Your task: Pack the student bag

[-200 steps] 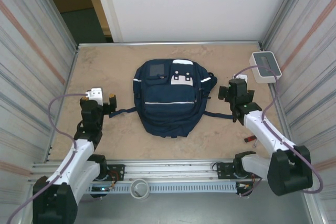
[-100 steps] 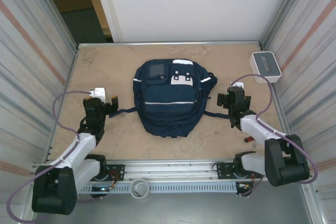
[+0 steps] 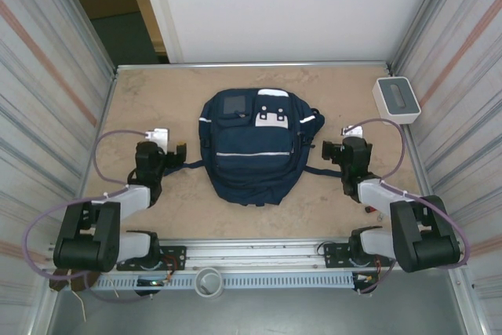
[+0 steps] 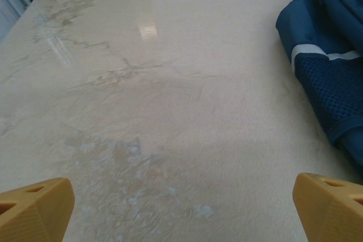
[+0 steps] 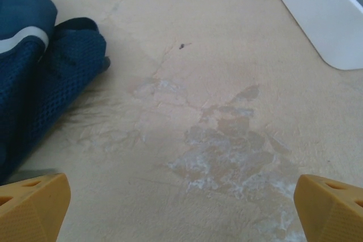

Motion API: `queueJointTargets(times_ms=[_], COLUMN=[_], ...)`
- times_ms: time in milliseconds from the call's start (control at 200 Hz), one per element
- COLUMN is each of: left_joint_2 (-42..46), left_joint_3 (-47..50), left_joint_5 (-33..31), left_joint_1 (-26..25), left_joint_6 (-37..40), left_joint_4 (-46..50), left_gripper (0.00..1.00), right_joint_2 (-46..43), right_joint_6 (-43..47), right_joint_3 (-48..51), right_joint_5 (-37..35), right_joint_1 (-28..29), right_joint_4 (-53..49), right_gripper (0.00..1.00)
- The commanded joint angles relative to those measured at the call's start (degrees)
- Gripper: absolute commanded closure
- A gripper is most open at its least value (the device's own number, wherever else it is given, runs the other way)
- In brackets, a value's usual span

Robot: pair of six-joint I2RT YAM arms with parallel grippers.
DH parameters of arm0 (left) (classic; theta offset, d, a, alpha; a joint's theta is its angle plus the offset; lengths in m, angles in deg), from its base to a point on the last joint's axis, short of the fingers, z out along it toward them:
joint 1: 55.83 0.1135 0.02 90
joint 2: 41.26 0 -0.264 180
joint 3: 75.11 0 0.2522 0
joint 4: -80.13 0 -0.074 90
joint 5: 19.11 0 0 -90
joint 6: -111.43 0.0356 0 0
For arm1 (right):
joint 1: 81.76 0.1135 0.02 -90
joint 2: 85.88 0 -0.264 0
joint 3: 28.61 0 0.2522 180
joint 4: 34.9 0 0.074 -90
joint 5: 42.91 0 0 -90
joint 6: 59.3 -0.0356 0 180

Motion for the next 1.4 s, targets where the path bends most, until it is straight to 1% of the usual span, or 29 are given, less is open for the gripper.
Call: queueJointTargets(times_ms=[0,60,90,115,135,175,190,240,286,321,371,386,421,436,481,531,576,626,1393], left_joint_2=[-2.9,-6.5,-9.0,-10.6,-11.6,-13.9,-13.9,-12.3,-13.4,-13.6,-12.7,-12.7,-13.1,-13.1,-12.7,-12.9,-12.7,-12.9,-12.8], left_joint_3=[-2.9,-2.5,-2.1,-2.0,-1.9,-2.8,-3.1,-5.5,-5.9,-5.9,-6.2,-6.2,-6.1,-6.0,-6.1,-5.9,-6.0,-6.0,-6.0], left_joint_5=[2.7,2.8,2.5,2.4,3.1,4.1,4.1,5.8,7.2,7.2,7.4,7.4,7.3,7.3,7.4,7.3,7.2,7.2,7.3], left_joint_1=[-0.2,-0.6,-0.5,0.2,1.0,2.4,2.5,2.9,4.2,4.3,4.4,4.4,4.4,4.4,4.4,4.2,4.3,4.3,4.3], left_joint_6=[2.6,4.1,4.1,3.2,2.1,1.3,1.2,0.8,-0.2,-0.2,-0.4,-0.4,-0.4,-0.4,-0.4,-0.3,-0.4,-0.4,-0.4], left_joint_4=[-5.8,-10.1,-13.4,-15.7,-15.8,-17.5,-16.7,-9.0,-10.5,-10.7,-8.3,-8.2,-9.4,-9.5,-8.5,-9.4,-8.9,-9.1,-9.0], left_gripper=[0.01,0.01,0.01,0.01,0.01,0.01,0.01,0.01,0.01,0.01,0.01,0.01,0.01,0.01,0.01,0.01,0.01,0.01,0.01], right_joint_2=[0.8,3.5,5.0,6.2,7.1,9.7,10.8,12.6,12.1,14.5,18.3,17.8,15.9,16.0,17.5,16.1,16.9,16.3,16.5], right_joint_6=[2.2,2.6,3.7,4.5,5.1,6.0,5.9,4.6,2.3,0.8,0.6,0.6,0.0,0.0,-0.1,-0.3,-0.1,-0.2,-0.2], right_joint_3=[0.9,0.6,-0.7,-1.5,-2.0,-2.2,-2.1,-2.1,-1.9,-1.0,-0.6,-1.1,-3.7,-4.5,-3.8,-4.5,-4.3,-4.4,-4.5], right_joint_5=[3.6,5.7,5.3,5.7,5.9,7.1,7.5,8.1,11.6,13.1,13.9,13.8,13.9,14.3,15.5,15.8,15.9,16.1,16.1], right_joint_1=[-2.1,-3.0,-3.0,-3.2,-3.3,-3.9,-4.2,-5.8,-8.2,-9.7,-10.6,-10.7,-10.7,-10.8,-11.5,-11.6,-11.6,-11.6,-11.6], right_joint_4=[10.1,13.7,13.5,13.6,14.1,16.8,17.7,20.3,18.6,22.1,28.7,27.1,18.2,16.6,20.6,17.0,18.8,17.5,17.9], right_gripper=[0.01,0.01,0.01,0.01,0.01,0.01,0.01,0.01,0.01,0.01,0.01,0.01,0.01,0.01,0.01,0.01,0.01,0.01,0.01])
